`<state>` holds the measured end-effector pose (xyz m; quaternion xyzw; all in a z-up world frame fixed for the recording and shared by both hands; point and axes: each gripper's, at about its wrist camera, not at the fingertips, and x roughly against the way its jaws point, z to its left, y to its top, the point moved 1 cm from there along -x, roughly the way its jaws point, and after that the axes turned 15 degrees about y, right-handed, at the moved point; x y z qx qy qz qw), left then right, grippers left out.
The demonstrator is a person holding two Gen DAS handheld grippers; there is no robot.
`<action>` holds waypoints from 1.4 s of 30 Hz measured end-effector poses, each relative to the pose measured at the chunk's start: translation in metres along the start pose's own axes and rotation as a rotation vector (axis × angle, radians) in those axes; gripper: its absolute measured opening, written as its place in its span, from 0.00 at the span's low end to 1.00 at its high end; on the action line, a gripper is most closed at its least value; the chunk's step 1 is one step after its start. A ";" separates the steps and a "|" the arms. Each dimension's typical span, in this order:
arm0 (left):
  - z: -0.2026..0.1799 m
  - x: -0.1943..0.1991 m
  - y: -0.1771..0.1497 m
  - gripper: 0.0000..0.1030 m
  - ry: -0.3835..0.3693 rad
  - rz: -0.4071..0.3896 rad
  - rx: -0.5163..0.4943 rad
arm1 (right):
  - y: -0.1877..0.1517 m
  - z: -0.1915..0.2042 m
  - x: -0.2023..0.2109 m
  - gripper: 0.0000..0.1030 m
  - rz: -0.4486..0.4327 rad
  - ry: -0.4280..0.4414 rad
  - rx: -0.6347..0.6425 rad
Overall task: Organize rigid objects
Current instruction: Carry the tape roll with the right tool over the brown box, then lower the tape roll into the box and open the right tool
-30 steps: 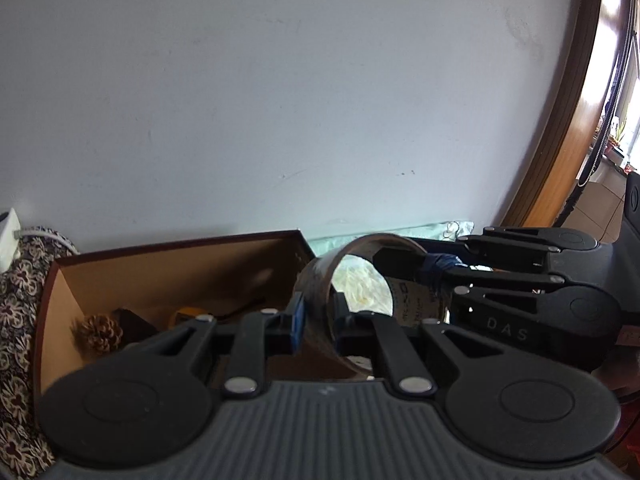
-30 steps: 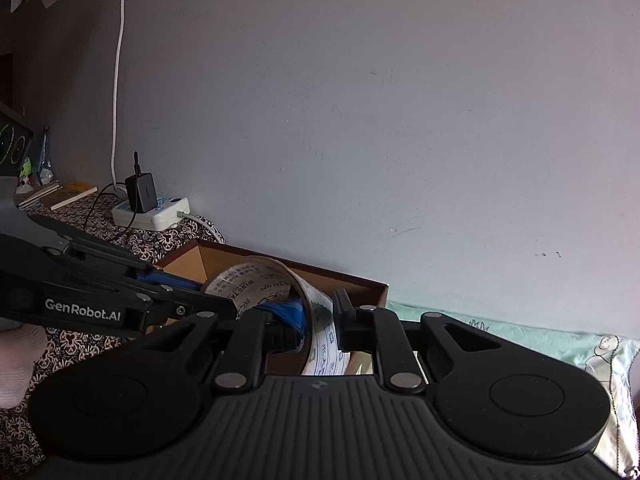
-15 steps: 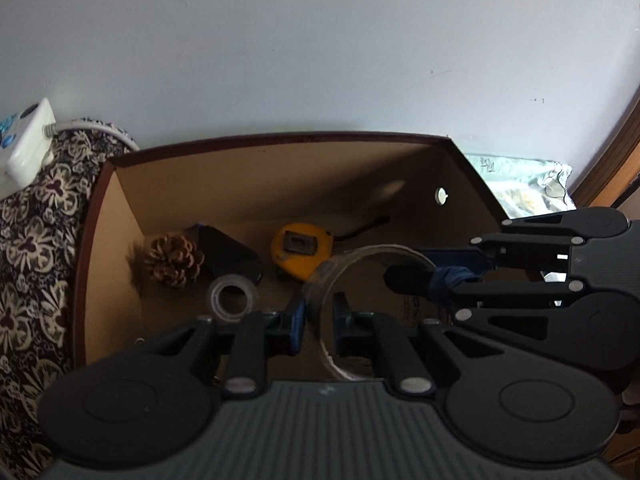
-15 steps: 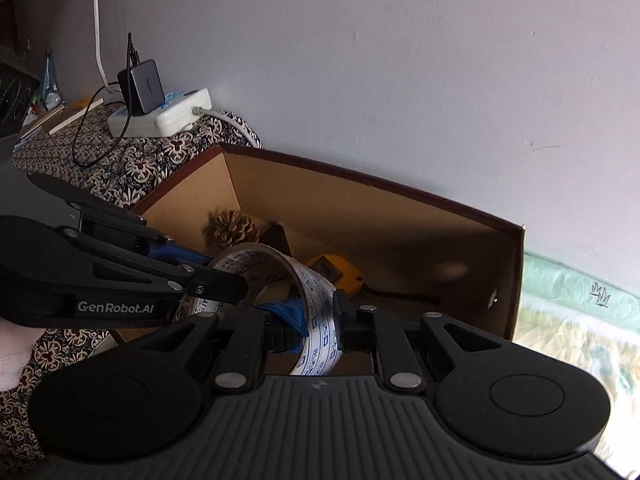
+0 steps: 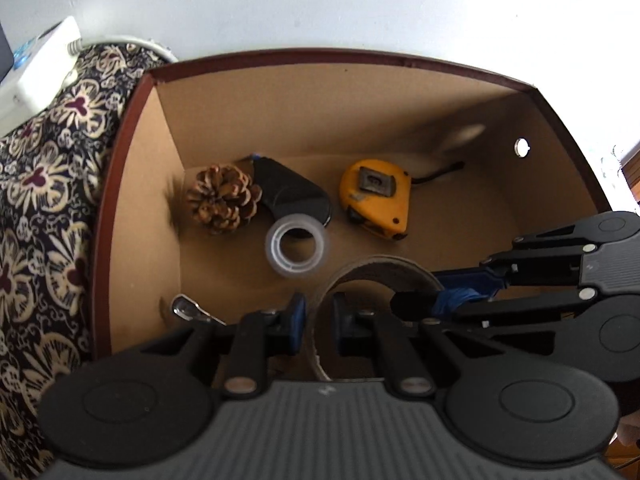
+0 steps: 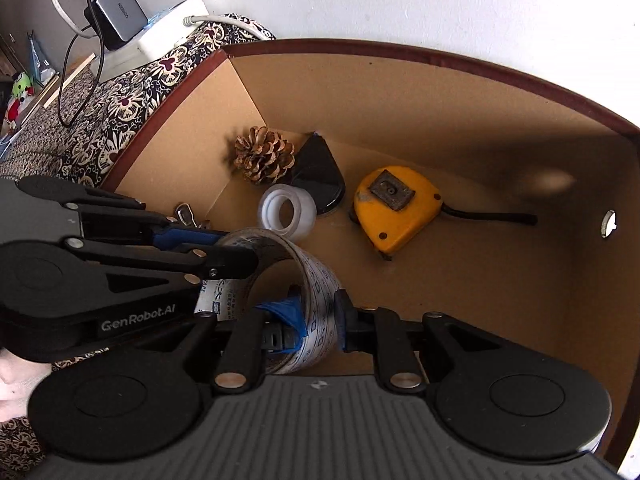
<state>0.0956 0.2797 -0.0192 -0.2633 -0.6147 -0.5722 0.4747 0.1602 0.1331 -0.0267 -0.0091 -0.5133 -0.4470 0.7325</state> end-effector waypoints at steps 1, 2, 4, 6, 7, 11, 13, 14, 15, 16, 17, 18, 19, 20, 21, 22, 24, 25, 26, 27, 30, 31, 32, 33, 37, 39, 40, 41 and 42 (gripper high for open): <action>0.001 -0.002 0.001 0.06 0.000 0.008 0.001 | 0.001 0.002 -0.003 0.01 0.007 -0.009 0.008; 0.002 -0.004 0.001 0.06 0.002 0.016 0.003 | 0.001 0.004 -0.005 0.01 0.010 -0.018 0.018; 0.004 -0.006 0.002 0.06 0.016 0.020 0.003 | 0.001 0.005 -0.007 0.04 0.014 -0.019 0.014; 0.005 -0.009 0.003 0.06 0.024 0.024 0.010 | 0.001 0.005 -0.008 0.05 0.016 -0.013 0.011; 0.006 -0.010 0.003 0.07 0.027 0.024 0.013 | 0.002 0.005 -0.008 0.05 0.015 -0.012 0.008; 0.004 -0.009 0.003 0.13 0.071 0.010 -0.004 | 0.003 0.004 -0.004 0.05 -0.006 -0.022 -0.004; 0.003 -0.009 0.004 0.22 0.087 0.003 -0.006 | 0.002 0.003 -0.002 0.05 -0.012 -0.014 -0.013; 0.004 -0.009 0.004 0.26 0.093 0.001 -0.003 | 0.002 0.002 0.000 0.05 -0.014 -0.009 -0.022; 0.004 -0.010 0.005 0.31 0.096 0.002 0.000 | 0.000 0.001 0.001 0.05 -0.018 -0.006 -0.028; 0.005 -0.010 0.006 0.33 0.102 0.002 0.006 | -0.001 0.001 0.003 0.05 -0.026 -0.004 -0.031; 0.006 -0.010 0.006 0.33 0.111 0.001 0.008 | -0.002 0.001 0.005 0.05 -0.035 -0.003 -0.035; 0.006 -0.010 0.006 0.36 0.117 -0.001 0.010 | -0.004 0.000 0.007 0.05 -0.046 0.001 -0.040; 0.007 -0.008 0.006 0.38 0.126 -0.004 0.015 | -0.005 0.000 0.009 0.05 -0.057 0.005 -0.049; 0.008 -0.007 0.006 0.39 0.131 -0.008 0.017 | -0.008 -0.001 0.012 0.05 -0.069 0.005 -0.060; 0.008 -0.006 0.007 0.39 0.135 -0.013 0.018 | -0.009 0.000 0.015 0.05 -0.082 0.001 -0.067; 0.008 -0.005 0.007 0.40 0.138 -0.019 0.020 | -0.011 0.002 0.017 0.05 -0.094 -0.004 -0.067; 0.008 -0.001 0.007 0.40 0.146 -0.037 0.015 | -0.016 0.007 0.023 0.05 -0.125 -0.030 -0.055; 0.007 0.001 0.008 0.40 0.153 -0.049 0.010 | -0.017 0.009 0.025 0.05 -0.138 -0.039 -0.050; 0.005 0.004 0.007 0.41 0.163 -0.065 0.003 | -0.020 0.012 0.029 0.05 -0.157 -0.049 -0.046; 0.003 0.007 0.008 0.44 0.171 -0.079 -0.003 | -0.021 0.013 0.032 0.05 -0.171 -0.055 -0.048; 0.000 0.016 0.007 0.48 0.204 -0.127 -0.020 | -0.027 0.016 0.039 0.05 -0.205 -0.078 -0.052; -0.002 0.019 0.006 0.49 0.216 -0.145 -0.026 | -0.029 0.017 0.041 0.06 -0.216 -0.093 -0.045; -0.003 0.021 0.006 0.50 0.228 -0.159 -0.031 | -0.031 0.018 0.043 0.06 -0.230 -0.109 -0.036; -0.005 0.023 0.006 0.52 0.243 -0.177 -0.036 | -0.033 0.019 0.045 0.06 -0.246 -0.125 -0.028; -0.009 0.031 0.006 0.56 0.272 -0.225 -0.044 | -0.040 0.020 0.055 0.07 -0.317 -0.185 -0.021; -0.009 0.032 0.007 0.56 0.276 -0.235 -0.044 | -0.043 0.020 0.059 0.07 -0.340 -0.224 -0.019; -0.009 0.032 0.007 0.56 0.274 -0.236 -0.043 | -0.044 0.020 0.060 0.07 -0.350 -0.237 -0.024; -0.010 0.034 0.007 0.56 0.270 -0.239 -0.040 | -0.046 0.019 0.062 0.07 -0.361 -0.245 -0.033; -0.010 0.035 0.007 0.56 0.269 -0.244 -0.039 | -0.049 0.017 0.065 0.07 -0.371 -0.245 -0.049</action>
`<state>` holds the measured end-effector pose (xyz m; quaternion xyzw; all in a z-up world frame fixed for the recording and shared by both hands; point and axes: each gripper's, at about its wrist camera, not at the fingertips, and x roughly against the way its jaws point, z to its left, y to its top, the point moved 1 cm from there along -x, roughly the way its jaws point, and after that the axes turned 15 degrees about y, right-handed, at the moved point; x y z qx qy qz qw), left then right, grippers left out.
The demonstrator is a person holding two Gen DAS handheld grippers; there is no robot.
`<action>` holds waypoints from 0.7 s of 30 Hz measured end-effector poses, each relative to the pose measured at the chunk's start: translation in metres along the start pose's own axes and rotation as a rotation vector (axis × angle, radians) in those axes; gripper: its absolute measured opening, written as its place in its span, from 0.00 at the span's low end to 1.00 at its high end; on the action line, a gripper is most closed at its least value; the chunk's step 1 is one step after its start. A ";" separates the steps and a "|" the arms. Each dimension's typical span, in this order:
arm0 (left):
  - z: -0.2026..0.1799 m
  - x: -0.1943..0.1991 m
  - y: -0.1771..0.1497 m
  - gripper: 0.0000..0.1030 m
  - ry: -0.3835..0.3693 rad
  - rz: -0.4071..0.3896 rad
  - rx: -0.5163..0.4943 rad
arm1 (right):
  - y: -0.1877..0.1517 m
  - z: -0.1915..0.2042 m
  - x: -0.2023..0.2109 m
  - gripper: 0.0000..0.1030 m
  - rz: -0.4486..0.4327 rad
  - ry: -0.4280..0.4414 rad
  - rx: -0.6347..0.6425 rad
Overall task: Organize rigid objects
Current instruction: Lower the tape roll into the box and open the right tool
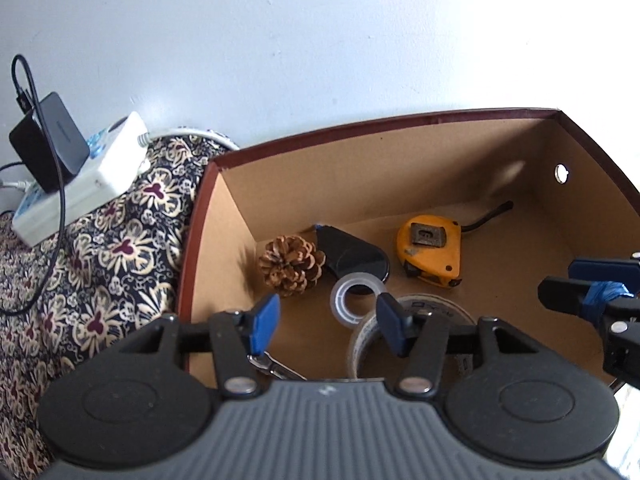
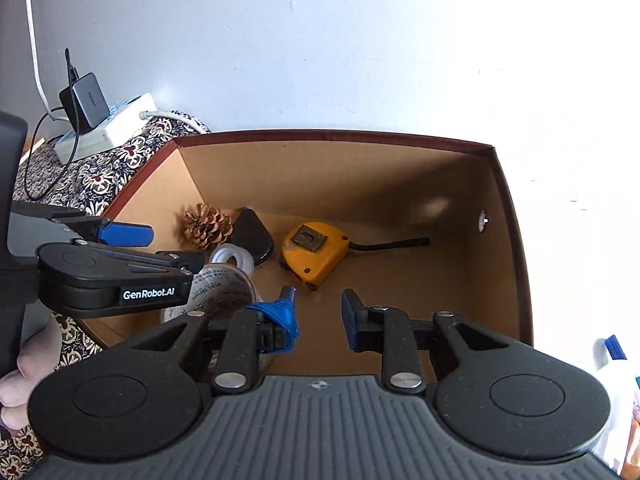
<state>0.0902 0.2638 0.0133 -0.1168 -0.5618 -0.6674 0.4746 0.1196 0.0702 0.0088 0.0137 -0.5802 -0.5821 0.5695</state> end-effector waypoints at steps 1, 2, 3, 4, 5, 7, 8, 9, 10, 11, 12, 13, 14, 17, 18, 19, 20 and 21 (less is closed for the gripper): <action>-0.001 0.001 0.000 0.56 0.006 -0.009 0.000 | -0.001 -0.002 0.002 0.08 -0.004 0.002 -0.015; -0.002 0.003 0.000 0.56 0.017 -0.019 -0.002 | -0.002 -0.004 0.003 0.08 -0.006 0.006 -0.028; -0.003 0.003 -0.001 0.57 0.025 -0.026 -0.004 | -0.003 -0.005 0.004 0.08 -0.006 0.008 -0.038; -0.004 0.004 -0.001 0.57 0.030 -0.031 -0.005 | -0.003 -0.005 0.005 0.08 -0.006 0.007 -0.042; -0.004 0.004 -0.001 0.57 0.030 -0.033 -0.005 | -0.004 -0.005 0.006 0.08 -0.008 0.005 -0.043; -0.004 0.004 -0.001 0.58 0.036 -0.035 -0.003 | -0.005 -0.005 0.009 0.08 -0.015 0.002 -0.044; -0.004 0.004 -0.001 0.59 0.042 -0.036 -0.004 | -0.007 -0.005 0.011 0.09 -0.021 0.002 -0.048; -0.004 0.003 -0.001 0.59 0.048 -0.037 -0.006 | -0.008 -0.005 0.012 0.09 -0.025 0.003 -0.051; -0.004 0.002 -0.001 0.59 0.054 -0.038 -0.007 | -0.008 -0.005 0.013 0.09 -0.029 0.003 -0.053; -0.004 0.001 -0.001 0.59 0.060 -0.039 -0.007 | -0.009 -0.005 0.015 0.09 -0.033 0.002 -0.053; -0.005 0.001 -0.001 0.59 0.063 -0.040 -0.008 | -0.010 -0.005 0.016 0.09 -0.035 0.000 -0.053; -0.005 0.001 -0.001 0.59 0.065 -0.042 -0.009 | -0.010 -0.005 0.016 0.10 -0.037 -0.002 -0.052; -0.005 0.001 -0.001 0.59 0.069 -0.046 -0.010 | -0.011 -0.005 0.017 0.10 -0.039 -0.002 -0.052; -0.006 0.003 0.000 0.60 0.068 -0.068 -0.011 | -0.013 -0.006 0.022 0.10 -0.049 0.002 -0.054; -0.007 0.004 0.000 0.60 0.070 -0.073 -0.013 | -0.013 -0.006 0.024 0.10 -0.054 0.002 -0.055; -0.007 0.007 0.001 0.60 0.078 -0.085 -0.012 | -0.012 -0.006 0.025 0.10 -0.058 0.002 -0.056; -0.009 0.010 0.001 0.60 0.081 -0.097 -0.014 | -0.012 -0.006 0.028 0.10 -0.063 0.003 -0.055; -0.011 0.015 0.002 0.60 0.086 -0.109 -0.016 | -0.012 -0.007 0.030 0.11 -0.068 0.005 -0.053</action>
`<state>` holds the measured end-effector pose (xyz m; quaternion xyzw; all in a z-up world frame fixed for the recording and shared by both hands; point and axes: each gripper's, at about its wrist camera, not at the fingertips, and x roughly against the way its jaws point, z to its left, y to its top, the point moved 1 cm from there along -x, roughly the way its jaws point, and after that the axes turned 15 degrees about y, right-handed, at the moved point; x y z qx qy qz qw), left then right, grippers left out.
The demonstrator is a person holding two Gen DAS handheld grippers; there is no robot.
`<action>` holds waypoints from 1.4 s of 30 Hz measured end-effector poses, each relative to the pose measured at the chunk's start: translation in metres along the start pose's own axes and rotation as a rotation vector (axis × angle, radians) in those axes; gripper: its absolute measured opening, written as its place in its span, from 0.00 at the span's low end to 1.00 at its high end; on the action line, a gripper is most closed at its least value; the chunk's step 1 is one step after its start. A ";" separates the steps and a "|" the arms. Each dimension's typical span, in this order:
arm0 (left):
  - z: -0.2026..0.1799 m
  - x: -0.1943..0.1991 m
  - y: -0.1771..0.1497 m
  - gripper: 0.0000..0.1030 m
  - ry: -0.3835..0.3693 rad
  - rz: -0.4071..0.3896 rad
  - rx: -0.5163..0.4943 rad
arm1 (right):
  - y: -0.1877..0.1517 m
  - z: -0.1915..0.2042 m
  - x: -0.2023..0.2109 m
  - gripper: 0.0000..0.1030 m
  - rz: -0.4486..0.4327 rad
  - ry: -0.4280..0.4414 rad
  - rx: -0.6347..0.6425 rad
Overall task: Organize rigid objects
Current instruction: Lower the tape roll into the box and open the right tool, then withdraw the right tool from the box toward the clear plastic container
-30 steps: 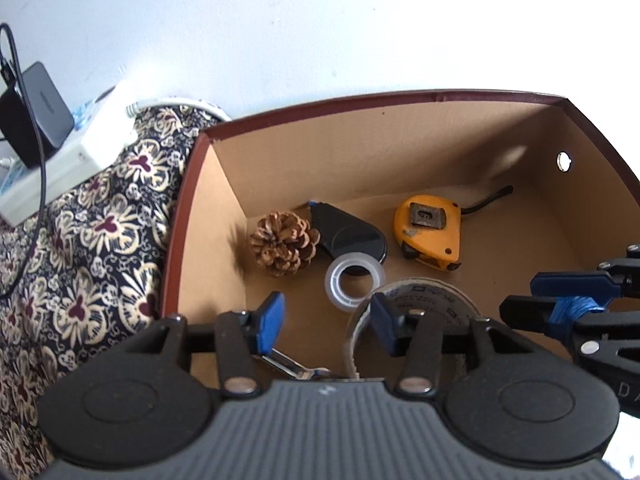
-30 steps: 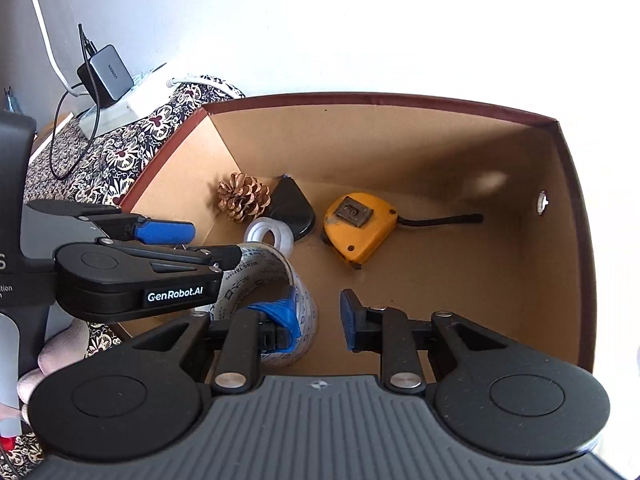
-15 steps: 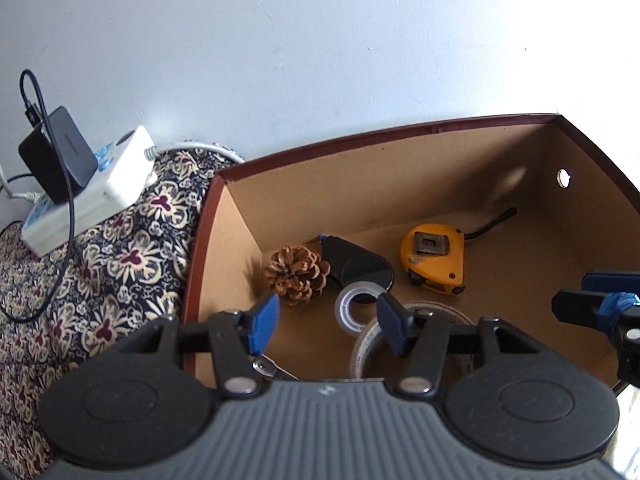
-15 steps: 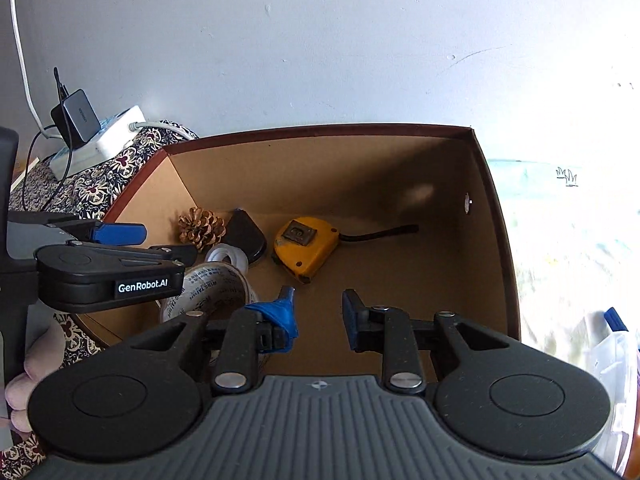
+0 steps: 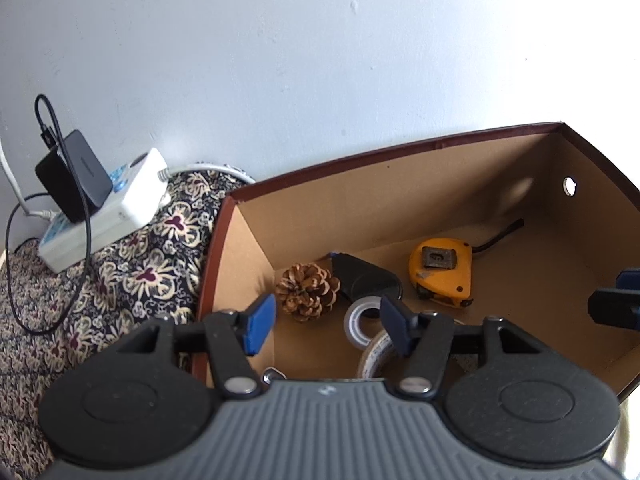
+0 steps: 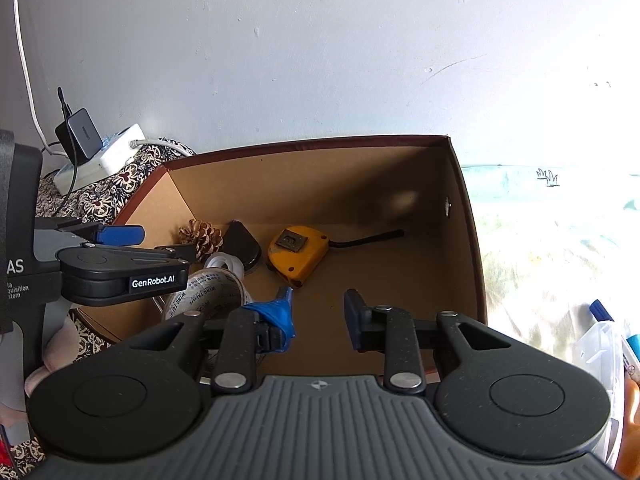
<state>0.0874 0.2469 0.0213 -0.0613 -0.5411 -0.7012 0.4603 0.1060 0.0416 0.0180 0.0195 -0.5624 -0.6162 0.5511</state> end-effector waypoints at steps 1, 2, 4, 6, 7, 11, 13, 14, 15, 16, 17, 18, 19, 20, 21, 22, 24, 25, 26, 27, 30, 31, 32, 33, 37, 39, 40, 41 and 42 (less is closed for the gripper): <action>-0.002 0.006 0.001 0.60 0.004 -0.010 0.000 | 0.000 0.000 0.002 0.11 -0.004 0.003 0.001; -0.004 0.011 0.002 0.61 0.003 -0.017 0.001 | 0.000 0.001 0.003 0.11 -0.007 0.005 0.003; -0.007 0.020 0.002 0.63 -0.003 -0.016 0.002 | 0.000 0.001 0.007 0.11 -0.012 0.009 0.007; -0.010 0.029 0.001 0.63 -0.007 -0.008 -0.005 | -0.001 0.002 0.010 0.12 -0.017 0.013 0.013; -0.011 0.033 0.001 0.63 -0.011 -0.007 -0.005 | -0.001 0.002 0.011 0.12 -0.018 0.016 0.015; -0.016 0.048 -0.001 0.64 -0.009 0.007 -0.007 | -0.004 0.002 0.020 0.12 -0.029 0.032 0.016; -0.018 0.056 -0.002 0.64 -0.015 0.016 -0.001 | -0.005 0.003 0.025 0.13 -0.036 0.038 0.019; -0.019 0.060 -0.002 0.64 -0.014 0.020 0.001 | -0.006 0.003 0.028 0.13 -0.040 0.040 0.022; -0.021 0.064 -0.003 0.64 -0.013 0.020 0.003 | -0.006 0.003 0.031 0.13 -0.044 0.043 0.023; -0.022 0.068 -0.003 0.64 -0.012 0.019 0.005 | -0.007 0.002 0.033 0.13 -0.048 0.046 0.024; -0.023 0.073 -0.003 0.64 -0.010 0.018 0.006 | -0.007 0.002 0.036 0.13 -0.053 0.050 0.024; -0.025 0.077 -0.003 0.64 -0.006 0.019 0.006 | -0.008 0.002 0.039 0.13 -0.057 0.053 0.024; -0.027 0.081 -0.004 0.64 -0.003 0.018 0.005 | -0.009 0.001 0.042 0.13 -0.062 0.057 0.024; -0.028 0.086 -0.004 0.65 -0.001 0.017 0.003 | -0.009 0.001 0.045 0.13 -0.066 0.059 0.025; -0.030 0.090 -0.005 0.65 0.002 0.017 0.001 | -0.009 0.000 0.047 0.14 -0.070 0.061 0.028; -0.032 0.094 -0.006 0.66 0.005 0.017 -0.003 | -0.010 0.000 0.050 0.14 -0.072 0.063 0.031; -0.037 0.102 -0.007 0.66 0.007 0.017 -0.006 | -0.012 -0.001 0.057 0.14 -0.080 0.063 0.034; -0.039 0.106 -0.007 0.66 0.007 0.015 -0.007 | -0.013 -0.002 0.060 0.14 -0.084 0.062 0.035; -0.041 0.110 -0.007 0.66 0.010 0.013 -0.006 | -0.014 -0.003 0.063 0.14 -0.088 0.063 0.037; -0.042 0.113 -0.006 0.66 0.013 0.013 -0.002 | -0.015 -0.004 0.066 0.14 -0.091 0.064 0.039; -0.046 0.121 -0.007 0.67 0.003 0.023 0.015 | -0.019 -0.005 0.075 0.15 -0.100 0.065 0.048; -0.047 0.124 -0.008 0.67 -0.002 0.033 0.022 | -0.020 -0.005 0.077 0.15 -0.102 0.064 0.049; -0.048 0.126 -0.008 0.67 -0.008 0.042 0.030 | -0.021 -0.006 0.080 0.15 -0.103 0.064 0.052; -0.049 0.128 -0.008 0.67 -0.013 0.047 0.036 | -0.023 -0.006 0.082 0.15 -0.105 0.065 0.054; -0.056 0.134 -0.013 0.67 -0.018 0.072 0.057 | -0.028 -0.009 0.089 0.16 -0.109 0.064 0.055; -0.060 0.137 -0.016 0.67 -0.018 0.080 0.059 | -0.031 -0.011 0.091 0.16 -0.106 0.067 0.053; -0.061 0.137 -0.017 0.67 -0.020 0.087 0.061 | -0.032 -0.012 0.092 0.16 -0.105 0.067 0.052; -0.063 0.138 -0.019 0.67 -0.023 0.092 0.063 | -0.034 -0.013 0.093 0.16 -0.104 0.067 0.051; -0.064 0.138 -0.020 0.67 -0.027 0.098 0.066 | -0.036 -0.014 0.094 0.16 -0.104 0.066 0.049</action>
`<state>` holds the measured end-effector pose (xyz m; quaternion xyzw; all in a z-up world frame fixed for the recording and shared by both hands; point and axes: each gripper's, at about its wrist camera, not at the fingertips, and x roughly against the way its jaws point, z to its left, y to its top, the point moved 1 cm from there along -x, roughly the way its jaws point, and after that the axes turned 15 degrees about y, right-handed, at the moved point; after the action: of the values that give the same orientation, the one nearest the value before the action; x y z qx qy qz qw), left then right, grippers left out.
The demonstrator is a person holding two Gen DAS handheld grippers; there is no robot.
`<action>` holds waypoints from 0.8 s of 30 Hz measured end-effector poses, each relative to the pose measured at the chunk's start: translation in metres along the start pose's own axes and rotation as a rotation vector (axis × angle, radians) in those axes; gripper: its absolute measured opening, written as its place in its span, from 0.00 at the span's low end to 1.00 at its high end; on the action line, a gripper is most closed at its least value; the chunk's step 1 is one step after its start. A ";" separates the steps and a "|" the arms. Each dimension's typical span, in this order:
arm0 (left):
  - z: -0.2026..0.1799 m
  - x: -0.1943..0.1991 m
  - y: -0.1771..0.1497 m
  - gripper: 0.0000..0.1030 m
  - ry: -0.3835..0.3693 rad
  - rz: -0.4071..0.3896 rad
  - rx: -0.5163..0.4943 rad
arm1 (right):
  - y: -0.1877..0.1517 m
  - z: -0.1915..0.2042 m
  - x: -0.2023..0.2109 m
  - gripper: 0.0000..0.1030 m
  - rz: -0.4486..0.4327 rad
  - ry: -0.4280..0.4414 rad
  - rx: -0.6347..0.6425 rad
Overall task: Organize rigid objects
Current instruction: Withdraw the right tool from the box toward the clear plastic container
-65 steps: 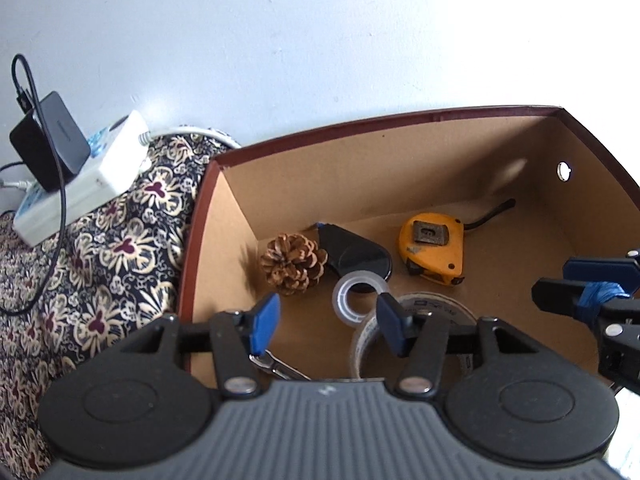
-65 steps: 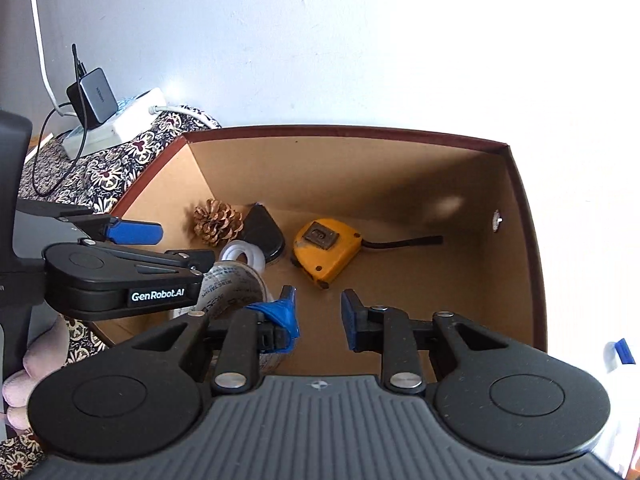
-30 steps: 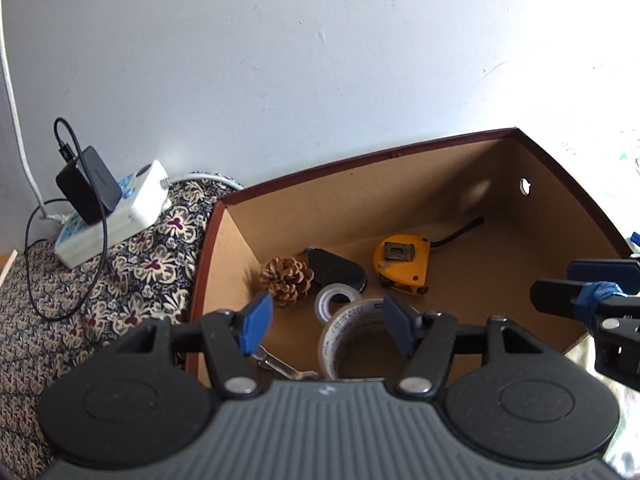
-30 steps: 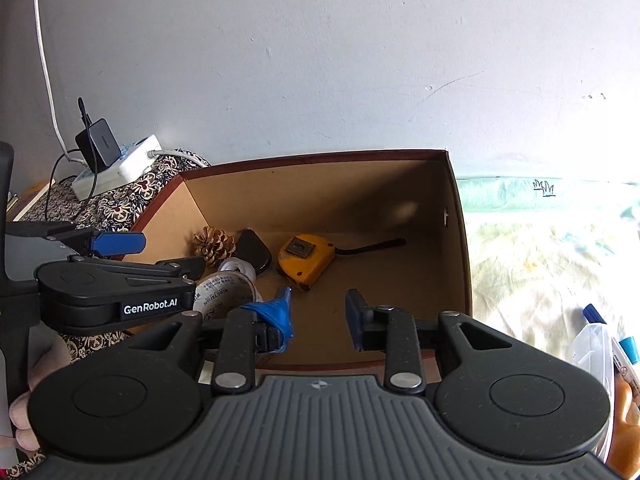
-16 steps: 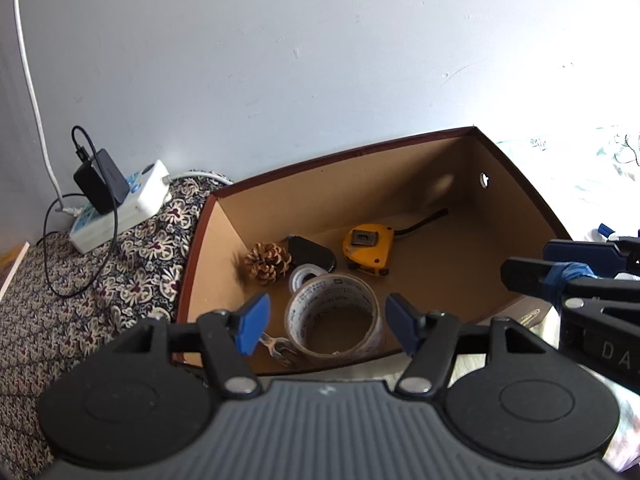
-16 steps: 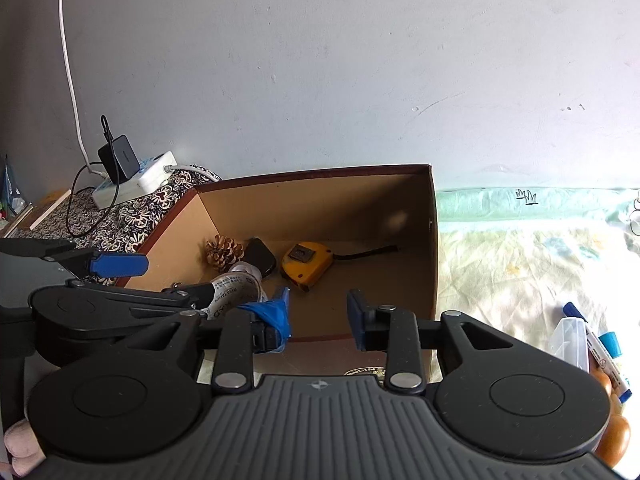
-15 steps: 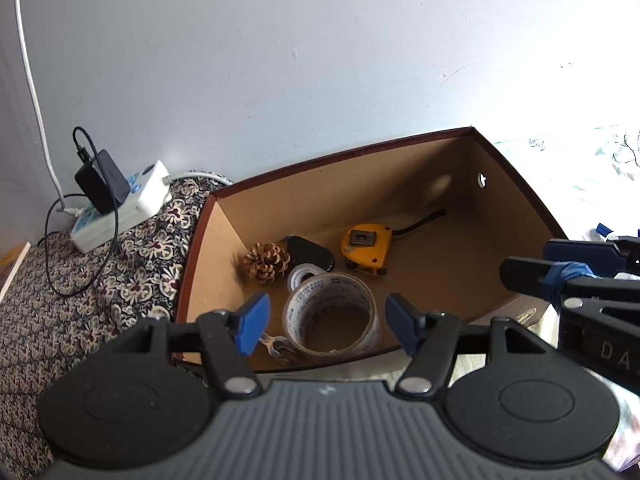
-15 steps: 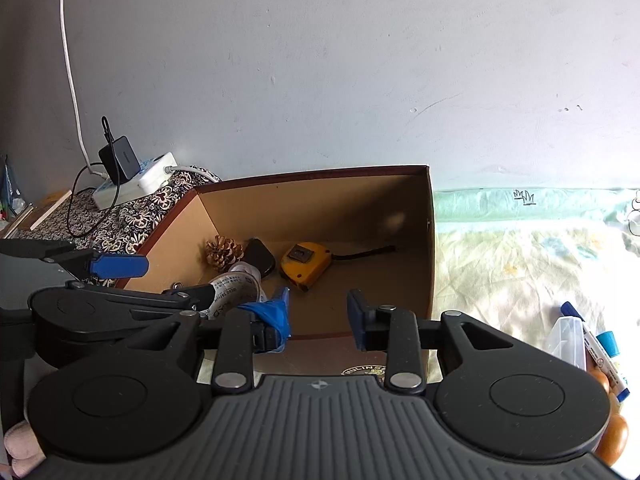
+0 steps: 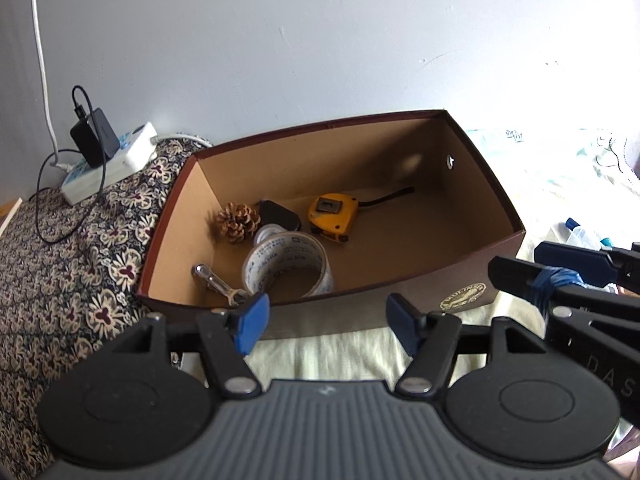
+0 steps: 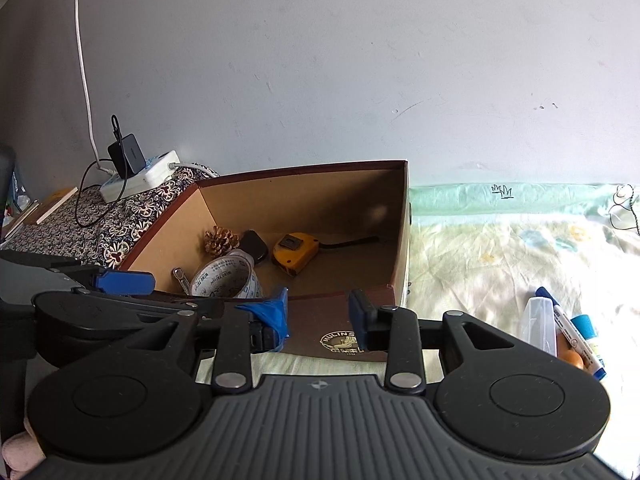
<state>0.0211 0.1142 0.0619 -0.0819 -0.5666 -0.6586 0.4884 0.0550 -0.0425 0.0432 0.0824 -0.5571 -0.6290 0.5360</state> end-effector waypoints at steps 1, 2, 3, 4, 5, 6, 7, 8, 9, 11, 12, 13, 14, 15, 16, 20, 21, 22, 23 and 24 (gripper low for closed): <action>-0.002 0.000 -0.002 0.67 -0.005 0.006 0.002 | -0.001 -0.001 0.001 0.16 0.001 -0.001 -0.003; -0.004 0.000 -0.004 0.67 -0.005 0.010 0.003 | -0.003 -0.003 0.002 0.16 0.003 -0.002 -0.007; -0.005 0.001 -0.005 0.67 -0.003 0.012 0.003 | -0.005 -0.004 0.003 0.16 0.006 -0.002 -0.010; -0.008 0.001 -0.006 0.67 -0.001 0.013 0.001 | -0.006 -0.005 0.003 0.16 0.009 -0.002 -0.012; -0.010 0.001 -0.008 0.67 0.002 0.013 -0.003 | -0.008 -0.006 0.003 0.16 0.012 -0.003 -0.013; -0.012 0.001 -0.009 0.67 0.003 0.014 -0.006 | -0.010 -0.007 0.005 0.17 0.016 -0.005 -0.015; -0.014 0.000 -0.010 0.67 0.003 0.018 -0.008 | -0.011 -0.008 0.005 0.17 0.020 -0.006 -0.016; -0.016 0.000 -0.011 0.67 0.004 0.021 -0.010 | -0.013 -0.009 0.004 0.17 0.024 -0.009 -0.018; -0.018 -0.001 -0.012 0.67 0.003 0.024 -0.011 | -0.014 -0.011 0.004 0.17 0.027 -0.012 -0.021; -0.021 -0.003 -0.014 0.67 -0.003 0.036 -0.012 | -0.017 -0.013 0.004 0.17 0.033 -0.016 -0.029; -0.023 -0.004 -0.014 0.67 -0.008 0.040 -0.014 | -0.019 -0.015 0.004 0.17 0.037 -0.021 -0.032; -0.025 -0.005 -0.016 0.67 -0.011 0.045 -0.016 | -0.020 -0.016 0.004 0.17 0.039 -0.024 -0.034; -0.028 -0.007 -0.017 0.67 -0.013 0.050 -0.020 | -0.022 -0.018 0.004 0.17 0.044 -0.030 -0.039; -0.030 -0.008 -0.018 0.67 -0.016 0.054 -0.024 | -0.024 -0.020 0.005 0.17 0.047 -0.035 -0.045; -0.033 -0.009 -0.020 0.67 -0.020 0.059 -0.028 | -0.025 -0.022 0.005 0.17 0.050 -0.038 -0.049; -0.044 -0.015 -0.025 0.67 -0.042 0.084 -0.043 | -0.032 -0.029 0.004 0.17 0.066 -0.061 -0.070; -0.047 -0.017 -0.027 0.67 -0.047 0.091 -0.049 | -0.033 -0.031 0.004 0.17 0.069 -0.066 -0.074; -0.050 -0.018 -0.028 0.67 -0.052 0.097 -0.053 | -0.035 -0.033 0.004 0.17 0.073 -0.072 -0.079; -0.052 -0.019 -0.030 0.67 -0.057 0.101 -0.057 | -0.037 -0.035 0.004 0.17 0.076 -0.078 -0.084; -0.055 -0.021 -0.031 0.67 -0.064 0.105 -0.063 | -0.039 -0.036 0.005 0.17 0.079 -0.082 -0.089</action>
<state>0.0335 0.0760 0.0086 -0.1477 -0.5560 -0.6465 0.5011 0.0558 -0.0760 0.0017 0.0105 -0.5527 -0.6344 0.5403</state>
